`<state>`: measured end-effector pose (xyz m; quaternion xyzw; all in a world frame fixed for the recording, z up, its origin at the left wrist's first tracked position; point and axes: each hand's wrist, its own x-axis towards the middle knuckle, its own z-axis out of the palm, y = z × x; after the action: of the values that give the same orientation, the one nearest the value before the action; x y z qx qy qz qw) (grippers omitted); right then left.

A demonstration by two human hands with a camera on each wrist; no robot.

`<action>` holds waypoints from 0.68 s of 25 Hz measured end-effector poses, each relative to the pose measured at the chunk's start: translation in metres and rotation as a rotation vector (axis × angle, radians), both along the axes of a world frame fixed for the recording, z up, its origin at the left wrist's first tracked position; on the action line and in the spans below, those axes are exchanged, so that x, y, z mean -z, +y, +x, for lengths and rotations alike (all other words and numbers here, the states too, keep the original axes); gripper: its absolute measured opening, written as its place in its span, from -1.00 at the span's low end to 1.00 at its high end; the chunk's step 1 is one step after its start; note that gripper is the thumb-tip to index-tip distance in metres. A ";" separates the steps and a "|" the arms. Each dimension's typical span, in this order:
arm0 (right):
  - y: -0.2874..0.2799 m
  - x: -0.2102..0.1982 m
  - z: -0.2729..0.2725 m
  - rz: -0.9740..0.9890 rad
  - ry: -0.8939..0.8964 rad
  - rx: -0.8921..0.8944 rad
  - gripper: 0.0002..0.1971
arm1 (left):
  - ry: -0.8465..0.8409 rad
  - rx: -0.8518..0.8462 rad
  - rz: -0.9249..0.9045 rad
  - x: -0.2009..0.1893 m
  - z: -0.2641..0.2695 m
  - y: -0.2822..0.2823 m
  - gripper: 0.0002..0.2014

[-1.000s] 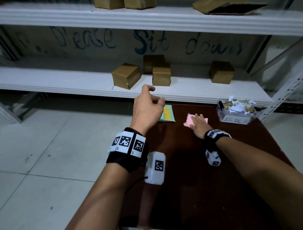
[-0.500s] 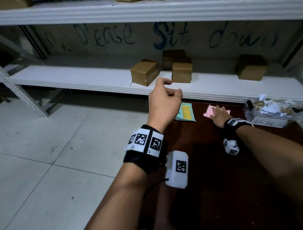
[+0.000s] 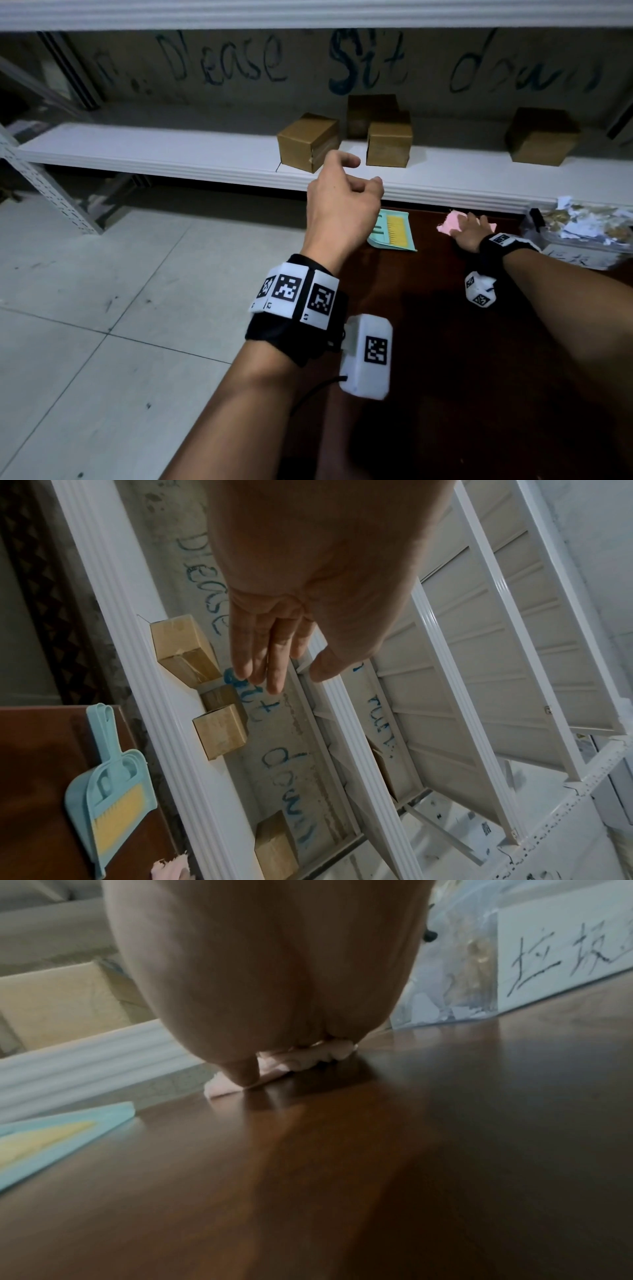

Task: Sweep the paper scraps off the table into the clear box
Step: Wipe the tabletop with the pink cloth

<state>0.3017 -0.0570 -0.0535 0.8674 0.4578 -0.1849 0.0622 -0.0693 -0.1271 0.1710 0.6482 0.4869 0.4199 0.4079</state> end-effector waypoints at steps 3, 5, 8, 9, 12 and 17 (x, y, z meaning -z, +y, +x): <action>-0.002 -0.006 0.001 -0.014 0.028 0.010 -0.38 | -0.024 0.009 -0.006 -0.001 0.003 0.002 -0.65; -0.006 -0.008 0.004 0.028 0.069 0.034 -0.41 | -0.051 0.020 -0.022 -0.001 0.006 0.000 -0.66; -0.024 -0.004 -0.004 0.062 0.060 -0.001 -0.40 | -0.060 0.037 -0.020 -0.001 0.010 -0.005 -0.66; -0.032 -0.003 -0.011 0.065 0.053 -0.001 -0.37 | -0.052 0.041 -0.016 -0.001 0.010 -0.006 -0.66; -0.061 0.000 -0.037 0.072 -0.054 -0.065 -0.32 | -0.021 0.058 0.007 -0.002 0.011 -0.009 -0.65; -0.109 -0.015 -0.064 0.085 -0.017 -0.193 -0.38 | -0.001 0.096 -0.012 -0.002 0.016 -0.012 -0.65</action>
<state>0.2379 -0.1657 -0.0383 0.8226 0.5461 -0.1512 0.0465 -0.0532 -0.1395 0.1726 0.6682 0.4576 0.3972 0.4317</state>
